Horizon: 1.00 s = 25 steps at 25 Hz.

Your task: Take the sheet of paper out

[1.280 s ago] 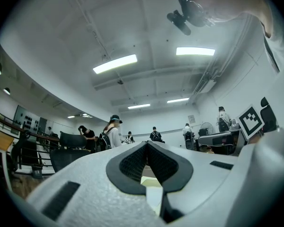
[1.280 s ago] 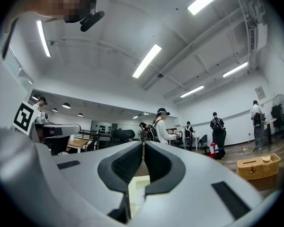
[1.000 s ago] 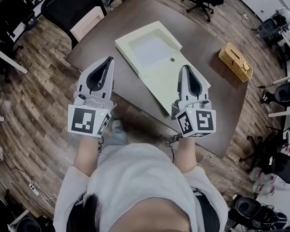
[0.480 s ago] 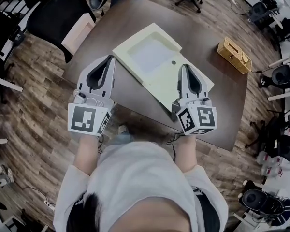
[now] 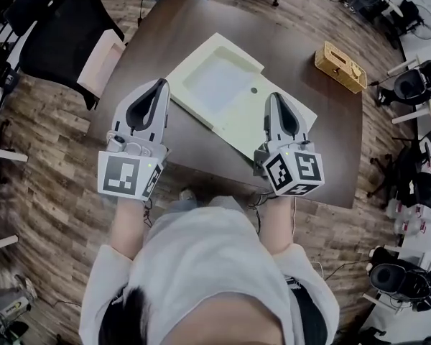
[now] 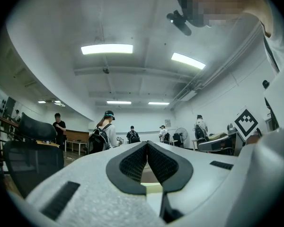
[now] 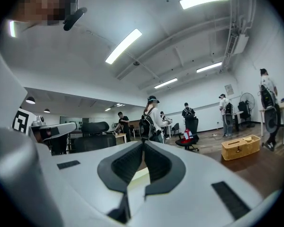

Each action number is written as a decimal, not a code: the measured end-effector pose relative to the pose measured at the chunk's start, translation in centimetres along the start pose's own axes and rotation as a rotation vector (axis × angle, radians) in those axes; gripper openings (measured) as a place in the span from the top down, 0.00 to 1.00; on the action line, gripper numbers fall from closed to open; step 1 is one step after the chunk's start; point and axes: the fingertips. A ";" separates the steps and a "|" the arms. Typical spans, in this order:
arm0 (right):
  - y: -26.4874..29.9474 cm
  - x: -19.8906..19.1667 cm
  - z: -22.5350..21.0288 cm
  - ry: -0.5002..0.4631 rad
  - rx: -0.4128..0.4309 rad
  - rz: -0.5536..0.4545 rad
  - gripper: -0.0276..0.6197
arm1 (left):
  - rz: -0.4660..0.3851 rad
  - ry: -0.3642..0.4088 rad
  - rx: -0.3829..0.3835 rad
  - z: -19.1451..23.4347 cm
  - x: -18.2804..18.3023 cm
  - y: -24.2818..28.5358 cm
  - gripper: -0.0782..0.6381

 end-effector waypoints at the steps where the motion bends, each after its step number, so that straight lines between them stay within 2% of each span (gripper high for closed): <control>1: 0.1 -0.3 -0.2 0.002 -0.018 0.010 0.93 | 0.001 -0.004 -0.007 0.2 -0.2 0.1 0.88; 6: 0.7 -2.5 -1.6 0.049 -0.089 0.082 0.93 | 0.013 -0.024 -0.043 0.9 -1.8 0.9 0.88; 11: 1.7 -4.8 -3.4 0.142 -0.107 0.163 0.93 | 0.032 -0.056 -0.055 0.9 -3.5 2.3 0.88; 16: 3.4 -6.9 -5.2 0.210 -0.127 0.203 0.93 | 0.048 -0.076 -0.050 1.3 -5.0 3.7 0.88; 25: 7.8 -14.0 -10.1 0.309 -0.201 0.323 0.92 | 0.093 -0.064 -0.050 2.4 -7.9 6.4 0.88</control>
Point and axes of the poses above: the fingertips, and each gripper's own axes: y forward along the fingers, z to its left, x out of its top, and after that the axes turned 14 degrees about -z, right-handed
